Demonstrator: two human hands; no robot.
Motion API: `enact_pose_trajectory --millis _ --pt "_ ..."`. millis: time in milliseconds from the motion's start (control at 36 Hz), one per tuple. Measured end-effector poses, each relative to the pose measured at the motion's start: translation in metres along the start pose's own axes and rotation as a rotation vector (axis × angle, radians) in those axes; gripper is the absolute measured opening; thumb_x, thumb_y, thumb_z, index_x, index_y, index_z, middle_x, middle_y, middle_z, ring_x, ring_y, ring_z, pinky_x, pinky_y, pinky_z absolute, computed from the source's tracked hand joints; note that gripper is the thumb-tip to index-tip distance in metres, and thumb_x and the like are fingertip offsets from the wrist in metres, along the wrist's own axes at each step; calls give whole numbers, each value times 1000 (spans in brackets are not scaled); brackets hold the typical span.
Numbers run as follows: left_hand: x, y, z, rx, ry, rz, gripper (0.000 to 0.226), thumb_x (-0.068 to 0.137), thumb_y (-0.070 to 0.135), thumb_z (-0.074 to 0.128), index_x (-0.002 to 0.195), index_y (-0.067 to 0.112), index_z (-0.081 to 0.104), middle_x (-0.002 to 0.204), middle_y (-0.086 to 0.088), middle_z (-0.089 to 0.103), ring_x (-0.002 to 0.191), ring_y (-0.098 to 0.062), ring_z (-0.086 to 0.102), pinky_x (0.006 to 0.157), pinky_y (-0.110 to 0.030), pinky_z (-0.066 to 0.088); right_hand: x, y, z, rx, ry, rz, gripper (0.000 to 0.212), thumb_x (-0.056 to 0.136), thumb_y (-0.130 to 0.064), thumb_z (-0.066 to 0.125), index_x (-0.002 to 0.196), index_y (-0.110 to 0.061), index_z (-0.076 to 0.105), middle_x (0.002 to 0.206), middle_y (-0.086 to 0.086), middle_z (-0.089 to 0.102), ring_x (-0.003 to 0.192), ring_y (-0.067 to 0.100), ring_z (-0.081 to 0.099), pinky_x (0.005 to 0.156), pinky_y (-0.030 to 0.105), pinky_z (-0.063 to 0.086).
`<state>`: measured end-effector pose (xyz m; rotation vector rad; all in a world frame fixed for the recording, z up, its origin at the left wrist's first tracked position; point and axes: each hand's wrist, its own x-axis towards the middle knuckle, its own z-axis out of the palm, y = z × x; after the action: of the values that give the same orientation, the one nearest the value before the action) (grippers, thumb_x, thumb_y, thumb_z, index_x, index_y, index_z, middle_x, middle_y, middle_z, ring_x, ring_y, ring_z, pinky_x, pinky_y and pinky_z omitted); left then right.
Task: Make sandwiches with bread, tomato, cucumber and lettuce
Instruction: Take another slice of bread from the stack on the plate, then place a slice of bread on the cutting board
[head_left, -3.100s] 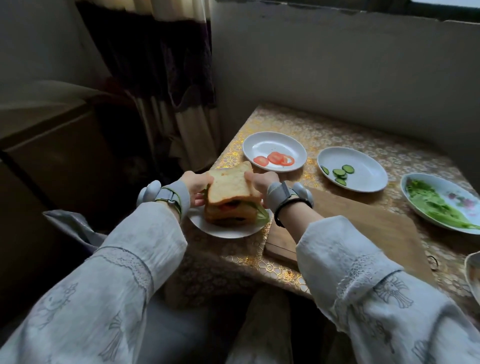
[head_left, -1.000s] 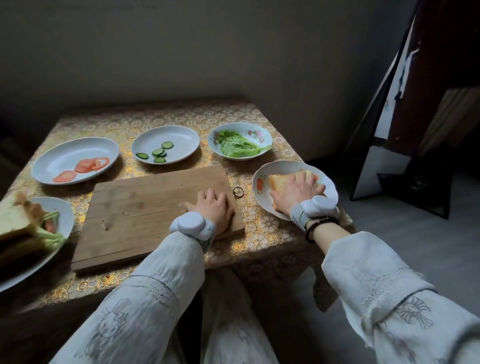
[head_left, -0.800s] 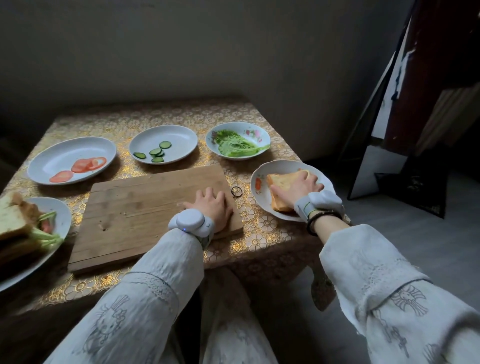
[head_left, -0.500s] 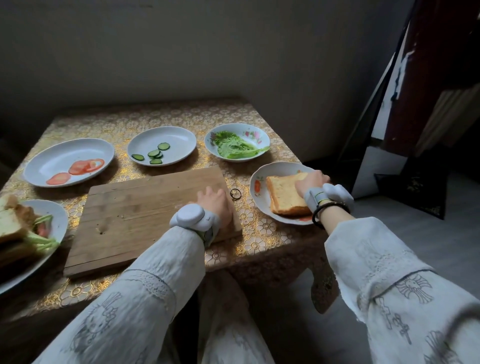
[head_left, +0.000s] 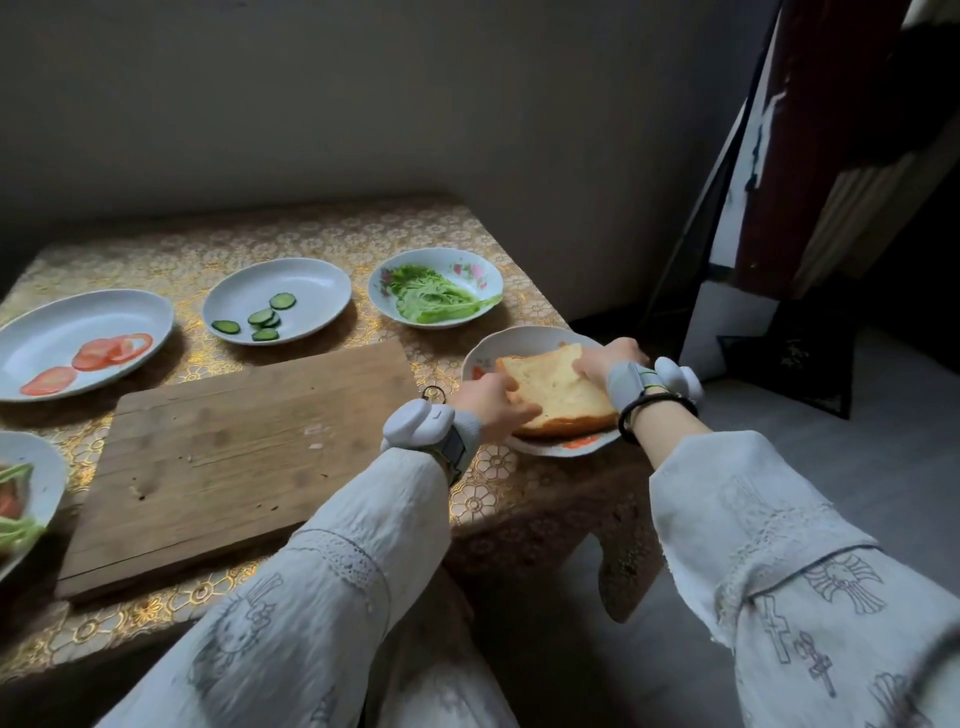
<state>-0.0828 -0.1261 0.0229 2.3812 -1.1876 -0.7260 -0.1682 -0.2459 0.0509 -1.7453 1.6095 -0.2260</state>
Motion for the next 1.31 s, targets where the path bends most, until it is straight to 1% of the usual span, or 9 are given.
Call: enact_pose_trajectory --millis 194,389,556,722,778,861,1083,1250,1306 --pt "0 0 7 174 44 24 67 78 49 68 135 22 45 133 -6 54 126 -27 43 104 -38 38 -2 6 -5 18 -57 -9 49 86 -21 66 128 -1 49 127 13 57 120 28 55 95 32 44" --pt "-1 2 10 -91 92 -13 62 80 30 69 134 21 39 132 -4 55 124 -27 48 109 -45 33 -6 -2 -9 57 -28 -42 47 87 -19 65 127 0 50 127 12 57 120 27 54 94 30 44" --pt "2 2 -2 -492 29 -71 76 76 6 70 138 13 28 128 -15 52 118 -31 52 99 -46 48 -21 -26 -16 14 39 -111 40 89 -17 63 123 1 52 124 13 60 116 26 57 82 26 43" --pt "-9 -14 -25 -1029 -34 -163 39 82 -7 57 116 10 50 101 -7 52 88 -22 54 63 -28 39 -47 -61 -11 -21 78 -221 41 90 -24 62 122 -1 55 124 13 61 114 27 60 91 30 48" --pt "-19 -33 -38 -1112 -11 -196 23 86 -4 50 95 17 51 89 -4 52 80 -18 51 61 -25 34 -64 -78 2 -29 62 -266 39 88 -25 62 120 -2 55 120 11 63 110 25 62 86 29 49" --pt "-26 -46 -50 -1157 56 -223 23 89 -4 41 95 16 49 77 -3 51 63 -13 50 52 -21 37 -74 -91 12 -16 59 -291 46 87 -30 64 123 -2 53 123 11 62 112 26 62 87 30 49" --pt "-81 -146 -102 -1059 357 -358 31 94 6 39 120 1 55 72 -2 56 64 -13 55 60 -21 45 -136 -125 104 14 -201 -370 46 86 -23 67 124 1 53 121 14 63 114 28 60 91 31 48" --pt "-110 -200 -120 -1015 422 -510 39 97 14 39 135 2 43 71 -1 53 51 -9 54 36 -13 44 -114 -132 198 118 -438 -318 56 59 -29 78 108 -6 63 105 11 70 103 30 66 89 44 55" --pt "-118 -213 -119 -974 438 -531 40 97 14 38 134 0 42 69 -1 51 49 -9 52 35 -13 42 -117 -130 216 142 -498 -285 50 65 -24 78 109 -8 63 105 11 69 101 29 66 88 44 56"
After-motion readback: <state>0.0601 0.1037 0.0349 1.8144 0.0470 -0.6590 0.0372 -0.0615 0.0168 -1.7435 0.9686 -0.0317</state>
